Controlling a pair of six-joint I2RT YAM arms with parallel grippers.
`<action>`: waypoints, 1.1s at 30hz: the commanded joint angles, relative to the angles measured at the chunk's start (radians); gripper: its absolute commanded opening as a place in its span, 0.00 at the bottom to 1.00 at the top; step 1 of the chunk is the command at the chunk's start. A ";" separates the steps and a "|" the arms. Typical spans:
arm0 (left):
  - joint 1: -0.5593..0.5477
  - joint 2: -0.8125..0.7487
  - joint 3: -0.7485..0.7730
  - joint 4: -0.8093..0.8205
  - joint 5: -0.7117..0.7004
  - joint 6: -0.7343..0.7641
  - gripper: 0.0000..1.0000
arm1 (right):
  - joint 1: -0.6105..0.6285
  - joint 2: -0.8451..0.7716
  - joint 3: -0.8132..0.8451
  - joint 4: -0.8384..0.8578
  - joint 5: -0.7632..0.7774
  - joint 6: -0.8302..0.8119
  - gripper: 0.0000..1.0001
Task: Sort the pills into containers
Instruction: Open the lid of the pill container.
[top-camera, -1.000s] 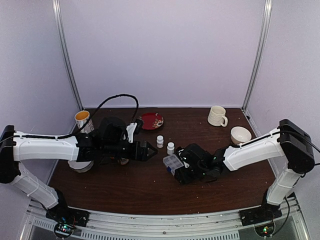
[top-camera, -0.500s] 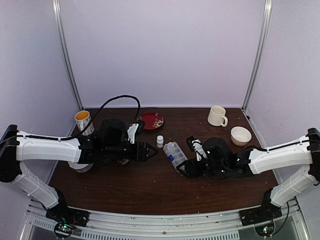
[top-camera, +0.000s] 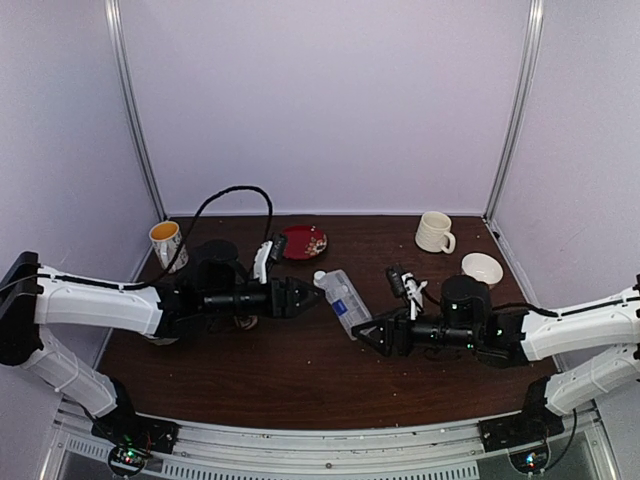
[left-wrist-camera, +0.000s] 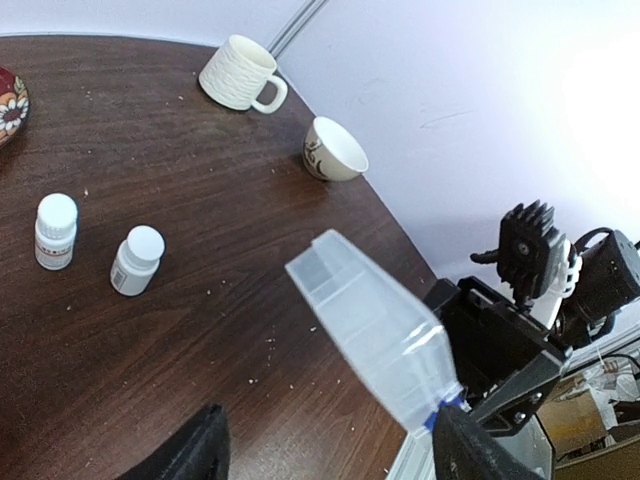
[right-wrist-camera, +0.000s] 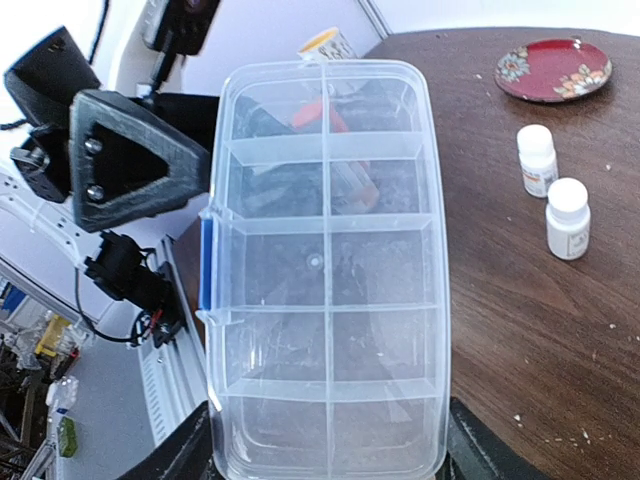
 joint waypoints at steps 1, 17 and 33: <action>0.005 -0.071 -0.032 0.155 0.034 0.014 0.73 | -0.004 -0.077 -0.015 0.121 -0.076 0.027 0.53; -0.016 0.018 0.004 0.363 0.129 -0.208 0.70 | -0.001 -0.080 0.181 -0.253 0.204 -0.149 0.44; -0.036 0.166 0.086 0.442 0.210 -0.304 0.56 | -0.001 -0.041 0.187 -0.237 0.216 -0.153 0.44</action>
